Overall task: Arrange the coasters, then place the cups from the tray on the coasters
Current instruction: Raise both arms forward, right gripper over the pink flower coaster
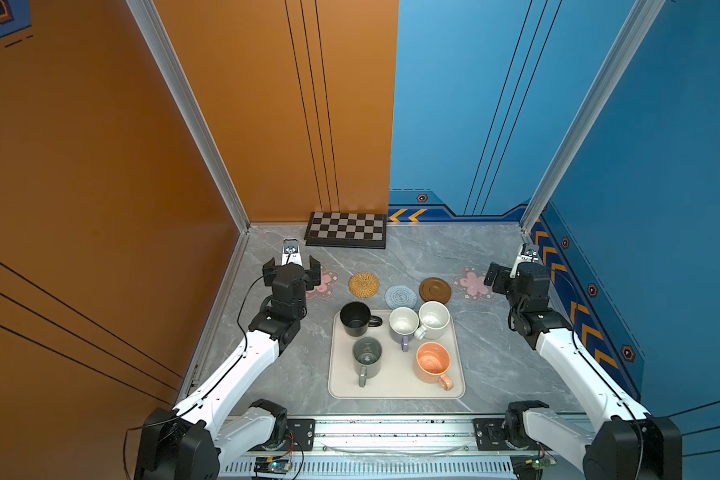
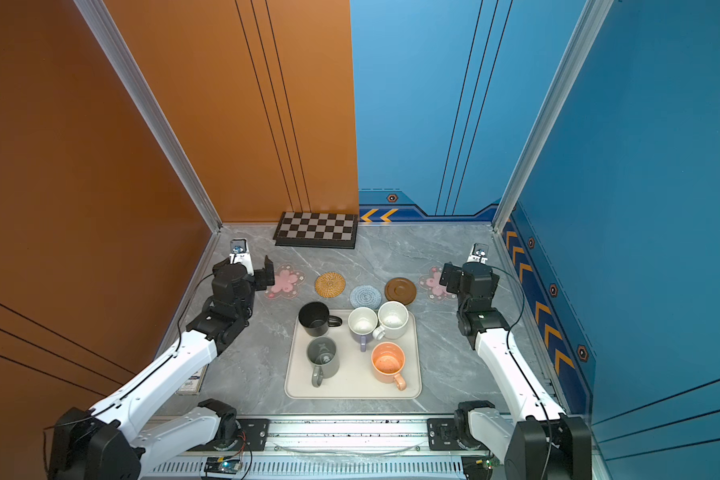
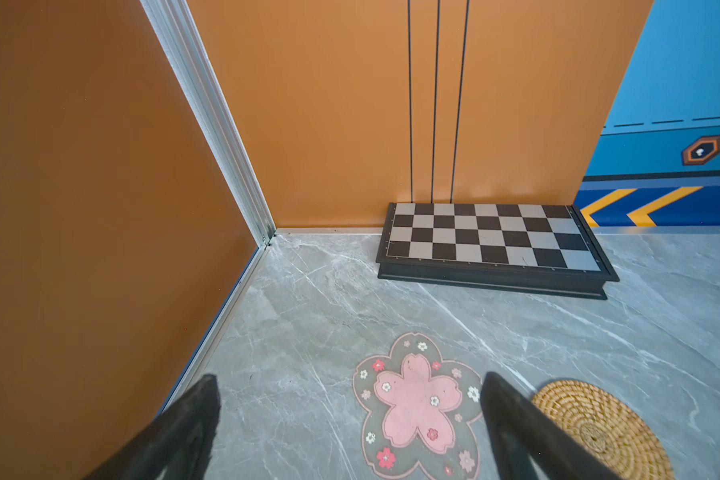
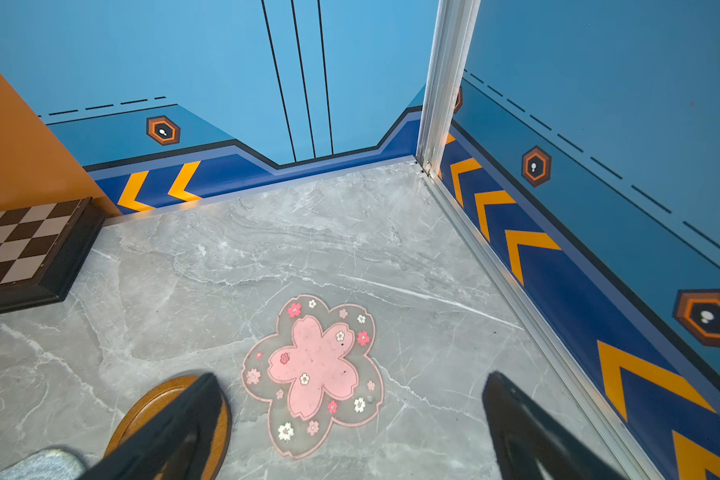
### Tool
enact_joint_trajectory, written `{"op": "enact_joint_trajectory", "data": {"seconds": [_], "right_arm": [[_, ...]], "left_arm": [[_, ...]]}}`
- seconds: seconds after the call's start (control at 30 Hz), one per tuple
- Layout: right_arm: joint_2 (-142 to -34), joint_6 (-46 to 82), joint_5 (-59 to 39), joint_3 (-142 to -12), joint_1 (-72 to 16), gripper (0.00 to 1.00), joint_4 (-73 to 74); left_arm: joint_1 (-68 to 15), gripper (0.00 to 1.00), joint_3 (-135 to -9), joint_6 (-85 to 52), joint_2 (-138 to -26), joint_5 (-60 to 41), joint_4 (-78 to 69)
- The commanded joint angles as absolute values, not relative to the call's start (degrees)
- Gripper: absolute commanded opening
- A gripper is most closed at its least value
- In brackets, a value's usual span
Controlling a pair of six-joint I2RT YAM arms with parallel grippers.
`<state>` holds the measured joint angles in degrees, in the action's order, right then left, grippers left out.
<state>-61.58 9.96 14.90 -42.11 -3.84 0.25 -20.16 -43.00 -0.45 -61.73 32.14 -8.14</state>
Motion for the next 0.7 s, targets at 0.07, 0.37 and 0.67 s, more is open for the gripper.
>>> {"op": "enact_joint_trajectory", "data": {"seconds": [0.07, 0.37, 0.67], "right_arm": [[-61.32, 10.51, 15.42, -46.16, -4.74, 1.00, -6.72], [-63.05, 11.29, 15.91, -47.61, -5.86, 1.00, -7.50], [-66.57, 10.73, 17.32, -50.56, -5.97, 1.00, -11.39]], "left_arm": [[-22.32, 0.98, -46.70, -2.82, -63.48, 33.27, -0.48], [-23.11, 0.98, -57.37, -11.49, -73.68, 35.20, 13.30], [-25.38, 0.98, -65.00, -13.10, -80.56, 30.95, 15.95]]}}
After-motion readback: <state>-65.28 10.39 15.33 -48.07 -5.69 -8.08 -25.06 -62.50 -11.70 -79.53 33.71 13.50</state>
